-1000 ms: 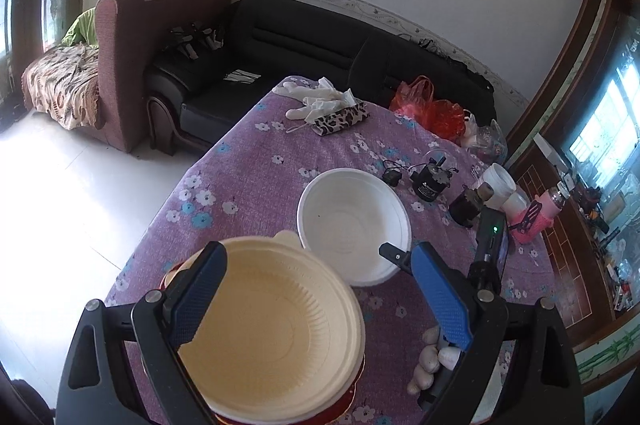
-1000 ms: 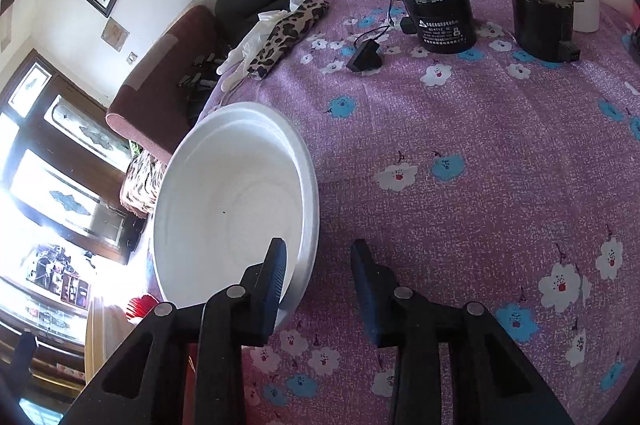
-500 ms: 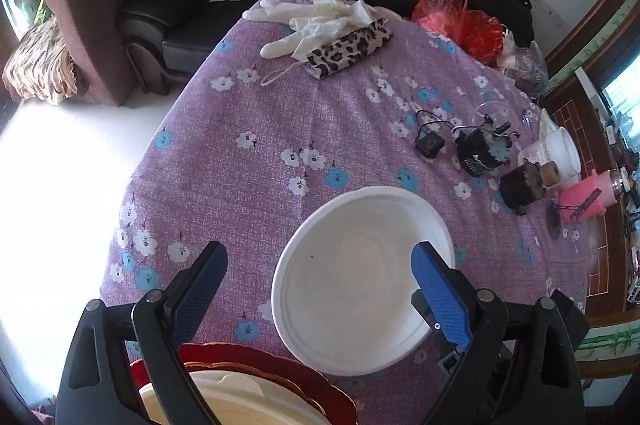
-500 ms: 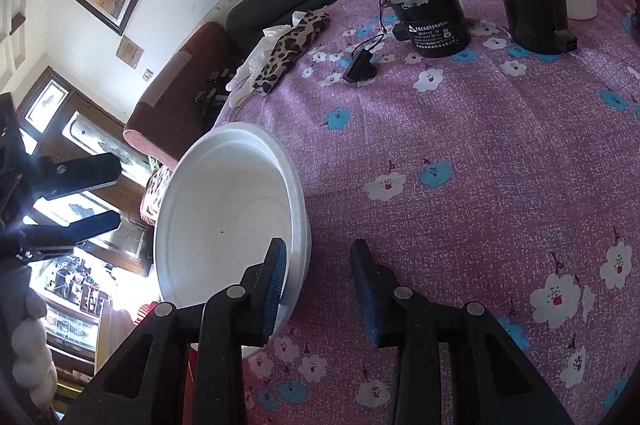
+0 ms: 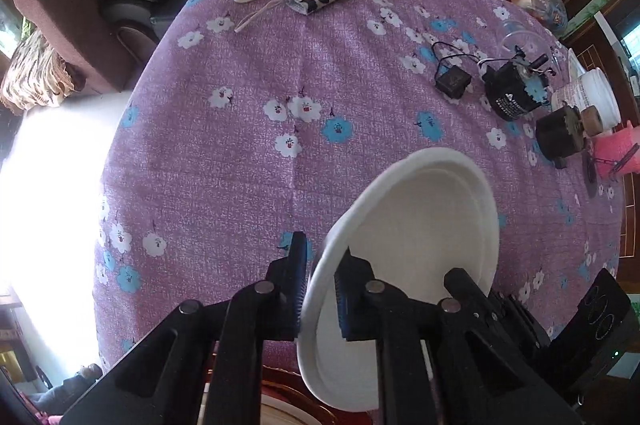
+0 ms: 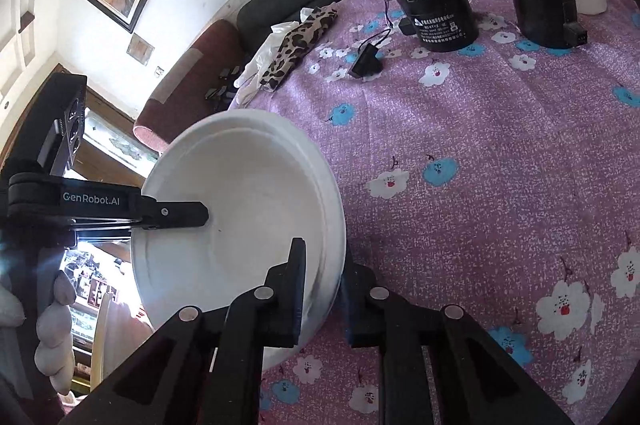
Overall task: Organize plates and bowls
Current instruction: 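Close both grippers on the rim of the white bowl, then lift the white bowl with both grippers and carry it over the stack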
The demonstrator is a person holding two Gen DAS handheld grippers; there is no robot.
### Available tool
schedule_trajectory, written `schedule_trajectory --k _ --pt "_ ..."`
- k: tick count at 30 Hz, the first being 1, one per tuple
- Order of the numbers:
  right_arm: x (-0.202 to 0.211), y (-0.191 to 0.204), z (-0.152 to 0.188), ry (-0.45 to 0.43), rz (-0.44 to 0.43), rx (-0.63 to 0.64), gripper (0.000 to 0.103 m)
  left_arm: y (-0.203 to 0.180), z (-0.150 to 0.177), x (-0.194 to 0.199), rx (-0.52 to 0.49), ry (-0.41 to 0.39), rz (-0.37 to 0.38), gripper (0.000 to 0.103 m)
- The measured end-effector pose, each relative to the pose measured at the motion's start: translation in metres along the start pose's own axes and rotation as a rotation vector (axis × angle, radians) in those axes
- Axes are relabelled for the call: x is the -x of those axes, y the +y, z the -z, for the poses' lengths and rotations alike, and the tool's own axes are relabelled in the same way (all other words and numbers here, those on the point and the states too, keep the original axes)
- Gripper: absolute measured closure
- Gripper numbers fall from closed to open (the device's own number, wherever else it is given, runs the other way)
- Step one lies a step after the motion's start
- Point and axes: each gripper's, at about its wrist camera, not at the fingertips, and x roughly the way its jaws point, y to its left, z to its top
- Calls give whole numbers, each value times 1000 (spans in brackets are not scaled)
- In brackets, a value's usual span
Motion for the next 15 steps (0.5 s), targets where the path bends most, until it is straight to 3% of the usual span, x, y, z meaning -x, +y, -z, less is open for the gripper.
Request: schedule_trajectory --k 15 --pt "90 32 -3 -146 -4 46 86 -22 59 94 -20 -215 76 91"
